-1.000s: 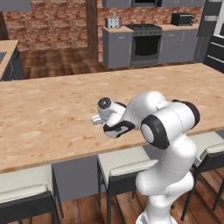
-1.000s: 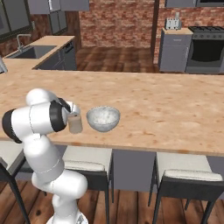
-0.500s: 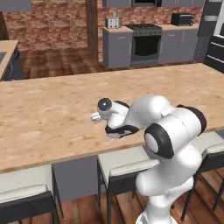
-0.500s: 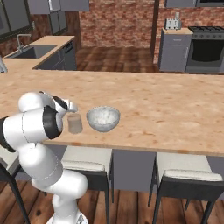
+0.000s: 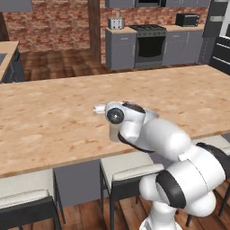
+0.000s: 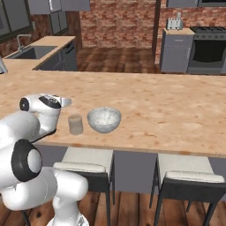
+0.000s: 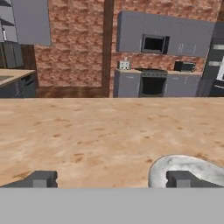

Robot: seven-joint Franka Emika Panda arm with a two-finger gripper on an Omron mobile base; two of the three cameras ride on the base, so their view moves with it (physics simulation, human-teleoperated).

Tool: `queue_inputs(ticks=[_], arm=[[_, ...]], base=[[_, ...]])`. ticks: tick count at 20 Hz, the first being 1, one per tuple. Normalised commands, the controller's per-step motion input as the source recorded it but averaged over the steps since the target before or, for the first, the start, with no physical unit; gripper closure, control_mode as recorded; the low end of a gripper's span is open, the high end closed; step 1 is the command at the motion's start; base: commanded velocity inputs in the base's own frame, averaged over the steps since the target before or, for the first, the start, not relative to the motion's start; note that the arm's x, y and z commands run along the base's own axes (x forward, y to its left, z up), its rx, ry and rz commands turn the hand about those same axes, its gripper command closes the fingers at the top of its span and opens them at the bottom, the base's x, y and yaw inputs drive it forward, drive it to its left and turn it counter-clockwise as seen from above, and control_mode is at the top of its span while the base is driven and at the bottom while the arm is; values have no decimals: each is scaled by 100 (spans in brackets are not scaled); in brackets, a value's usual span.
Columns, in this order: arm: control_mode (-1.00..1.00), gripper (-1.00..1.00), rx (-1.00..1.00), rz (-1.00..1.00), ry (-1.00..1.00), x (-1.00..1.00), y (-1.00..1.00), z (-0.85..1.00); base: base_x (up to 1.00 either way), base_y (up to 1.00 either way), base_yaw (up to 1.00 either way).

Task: There is a bowl on the dining counter. Grab a lemon wedge from the fridge and place it in the bowl. Then get the liquor bottle and glass cup from the cabinet and place them next to the bowl.

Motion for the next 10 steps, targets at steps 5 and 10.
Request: queue_inputs(ticks=[5,10], arm=[[-100,-100,22,0,-8,-55,-3,100],[-100,-100,28,0,2,-70,-13,100]], base=[[0,0,0],[0,0,0]])
